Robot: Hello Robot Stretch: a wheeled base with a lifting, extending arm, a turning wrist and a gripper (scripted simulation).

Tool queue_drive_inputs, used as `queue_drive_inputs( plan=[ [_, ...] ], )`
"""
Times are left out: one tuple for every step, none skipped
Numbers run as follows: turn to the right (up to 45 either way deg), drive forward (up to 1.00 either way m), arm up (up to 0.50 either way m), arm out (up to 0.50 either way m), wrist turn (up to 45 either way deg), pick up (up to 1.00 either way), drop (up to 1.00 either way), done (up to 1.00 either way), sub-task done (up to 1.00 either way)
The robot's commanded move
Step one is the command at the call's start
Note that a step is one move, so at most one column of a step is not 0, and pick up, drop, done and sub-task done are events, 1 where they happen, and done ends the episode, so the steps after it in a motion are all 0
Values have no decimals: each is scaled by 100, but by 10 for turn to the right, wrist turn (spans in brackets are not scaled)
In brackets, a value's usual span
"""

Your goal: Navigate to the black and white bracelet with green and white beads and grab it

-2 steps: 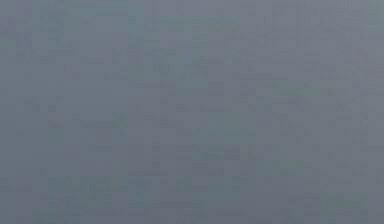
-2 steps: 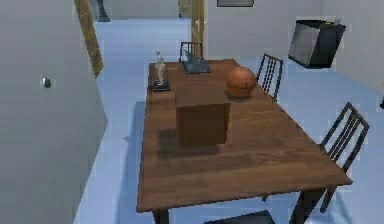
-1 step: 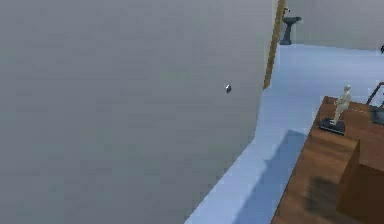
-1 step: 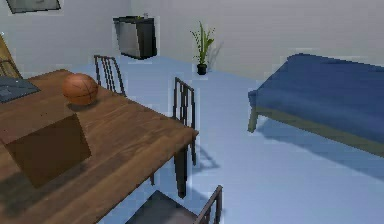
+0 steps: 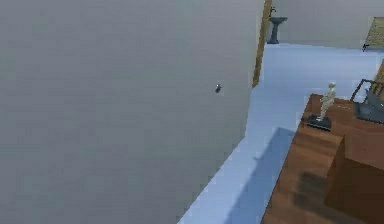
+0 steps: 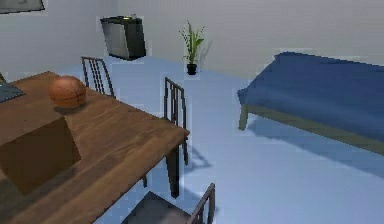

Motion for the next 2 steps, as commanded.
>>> queue_drive_inputs(
  plan=[
    [-90,0,0,0,0,0,0,0,0],
    [0,60,0,0,0,0,0,0,0]
  ],
)
